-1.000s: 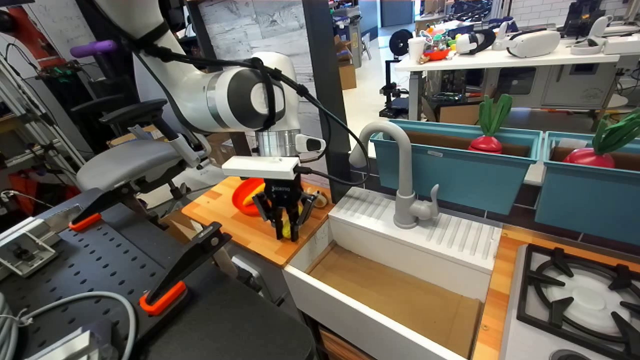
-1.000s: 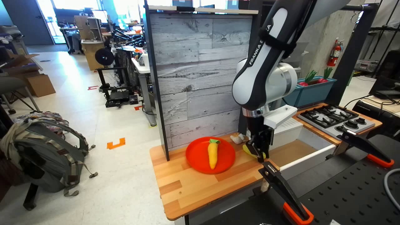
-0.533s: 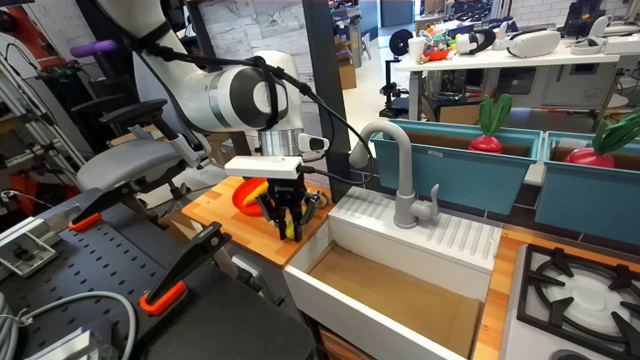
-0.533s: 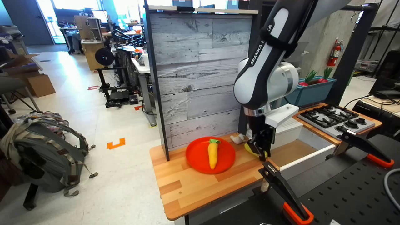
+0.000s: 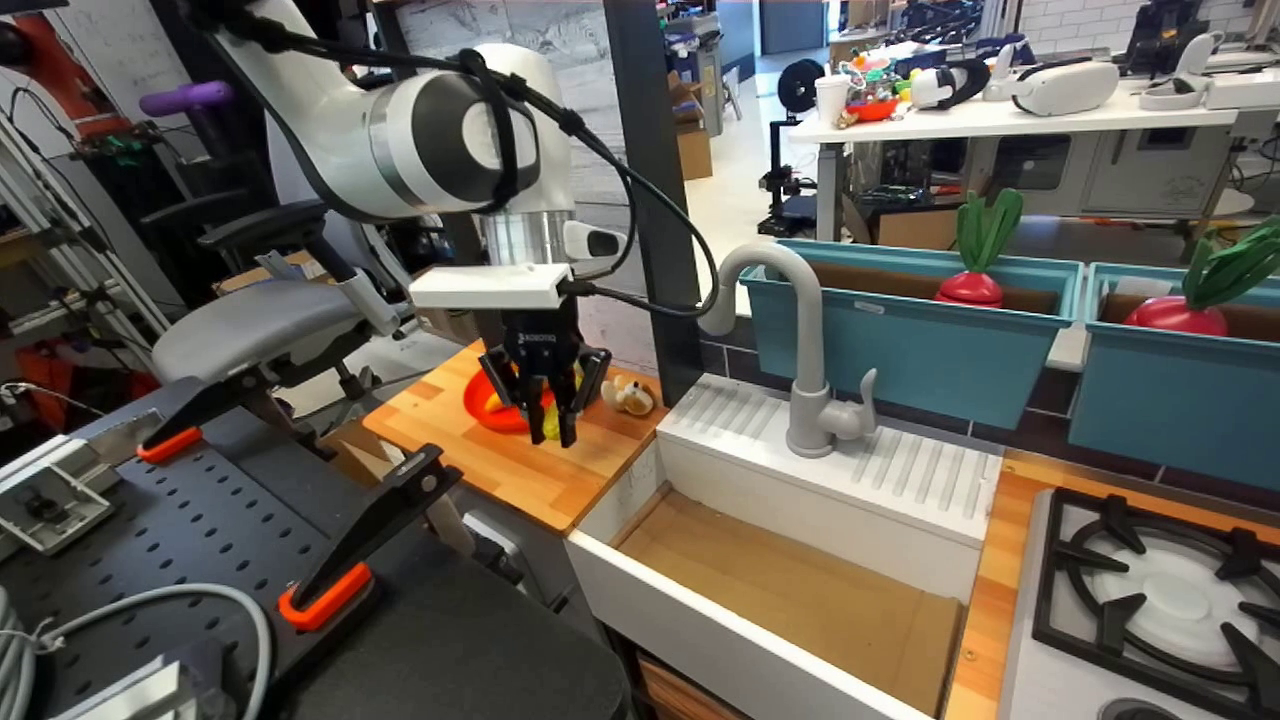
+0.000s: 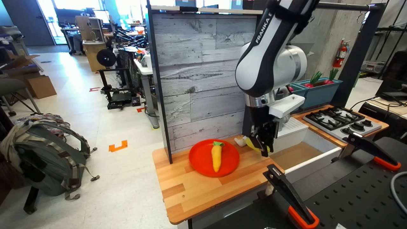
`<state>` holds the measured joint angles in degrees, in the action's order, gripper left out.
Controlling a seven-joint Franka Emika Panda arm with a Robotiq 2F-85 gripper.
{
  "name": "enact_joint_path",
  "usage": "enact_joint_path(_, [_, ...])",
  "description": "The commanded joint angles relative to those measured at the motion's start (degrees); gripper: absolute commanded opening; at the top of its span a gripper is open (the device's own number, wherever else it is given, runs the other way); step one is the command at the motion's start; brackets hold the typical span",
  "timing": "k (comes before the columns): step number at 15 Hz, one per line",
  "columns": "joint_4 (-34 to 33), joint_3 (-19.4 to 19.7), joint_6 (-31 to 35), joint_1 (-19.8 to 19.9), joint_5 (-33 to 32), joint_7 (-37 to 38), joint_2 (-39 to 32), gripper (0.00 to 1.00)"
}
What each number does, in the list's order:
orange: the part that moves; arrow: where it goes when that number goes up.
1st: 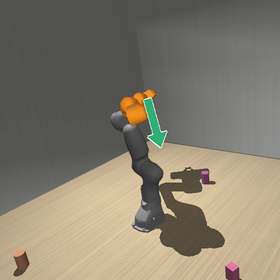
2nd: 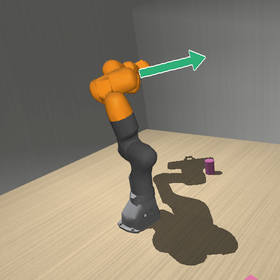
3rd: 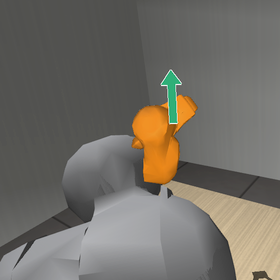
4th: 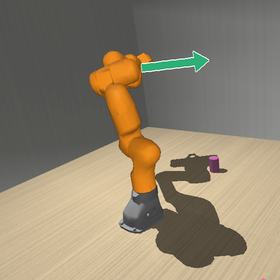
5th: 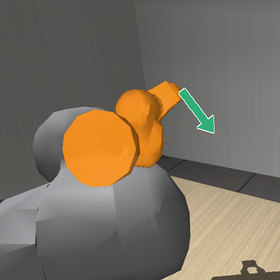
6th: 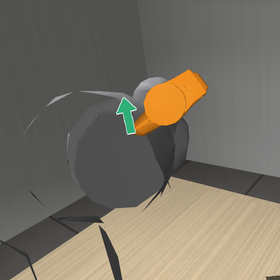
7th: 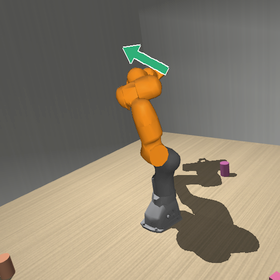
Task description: Move the corn plush toy to the left
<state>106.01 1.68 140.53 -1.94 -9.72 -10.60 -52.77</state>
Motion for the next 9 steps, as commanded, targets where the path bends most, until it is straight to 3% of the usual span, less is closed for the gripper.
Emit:
enact_joint_path(1, [5.2, -1.1, -1.1, -2.1, -1.5, 1.0, 6.3, 0.08])
enact_joint_path(9, [1.5, -3.9, -8.4, -8.5, -2.1, 2.1, 6.6, 0.08])
